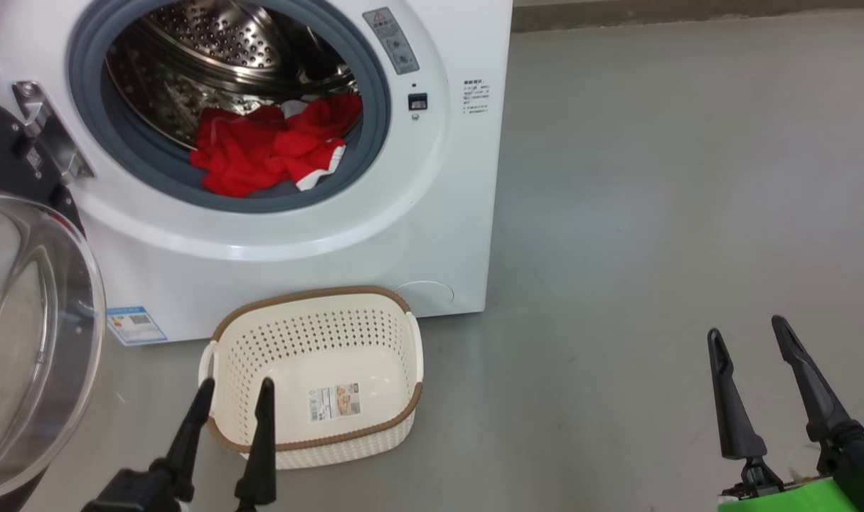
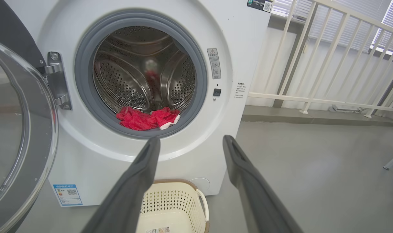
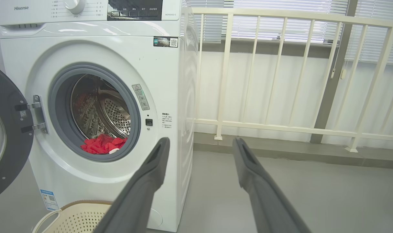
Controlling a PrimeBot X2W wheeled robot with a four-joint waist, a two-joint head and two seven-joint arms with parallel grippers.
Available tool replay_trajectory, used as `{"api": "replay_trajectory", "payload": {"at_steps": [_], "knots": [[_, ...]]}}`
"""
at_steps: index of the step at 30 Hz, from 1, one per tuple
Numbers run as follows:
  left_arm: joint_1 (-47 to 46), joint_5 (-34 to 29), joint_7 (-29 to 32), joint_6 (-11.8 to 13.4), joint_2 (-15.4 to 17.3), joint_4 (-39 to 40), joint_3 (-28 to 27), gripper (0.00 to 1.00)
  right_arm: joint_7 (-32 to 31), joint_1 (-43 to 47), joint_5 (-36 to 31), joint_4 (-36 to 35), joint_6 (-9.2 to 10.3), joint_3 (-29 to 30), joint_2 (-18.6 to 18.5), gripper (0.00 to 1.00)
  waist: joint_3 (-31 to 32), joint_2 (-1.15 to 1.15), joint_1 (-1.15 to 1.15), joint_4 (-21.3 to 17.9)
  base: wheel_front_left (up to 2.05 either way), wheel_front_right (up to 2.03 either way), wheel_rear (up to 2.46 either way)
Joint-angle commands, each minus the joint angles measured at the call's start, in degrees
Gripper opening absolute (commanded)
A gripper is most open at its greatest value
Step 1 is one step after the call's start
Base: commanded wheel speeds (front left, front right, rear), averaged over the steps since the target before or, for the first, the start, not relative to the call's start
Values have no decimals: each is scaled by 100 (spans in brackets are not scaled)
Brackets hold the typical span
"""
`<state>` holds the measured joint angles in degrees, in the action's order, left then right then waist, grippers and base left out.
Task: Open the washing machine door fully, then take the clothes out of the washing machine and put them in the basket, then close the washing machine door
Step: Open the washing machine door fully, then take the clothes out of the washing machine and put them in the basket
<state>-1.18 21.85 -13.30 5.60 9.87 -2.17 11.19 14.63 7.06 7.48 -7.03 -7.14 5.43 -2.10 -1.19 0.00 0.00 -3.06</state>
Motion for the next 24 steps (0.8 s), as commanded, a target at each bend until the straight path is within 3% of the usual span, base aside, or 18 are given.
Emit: {"api": "replay_trajectory", "payload": {"at_steps": [1, 24], "knots": [[11, -25, -73, 32, 111, 146, -223, 100, 37, -26, 30, -149, -35, -81, -77, 100, 53, 0, 0, -37, 0, 0, 0], [524, -229, -123, 144, 308, 208, -193, 100, 37, 296, 145, -207, -35, 31, -77, 100, 425, 0, 0, -132, 0, 0, 0]]}}
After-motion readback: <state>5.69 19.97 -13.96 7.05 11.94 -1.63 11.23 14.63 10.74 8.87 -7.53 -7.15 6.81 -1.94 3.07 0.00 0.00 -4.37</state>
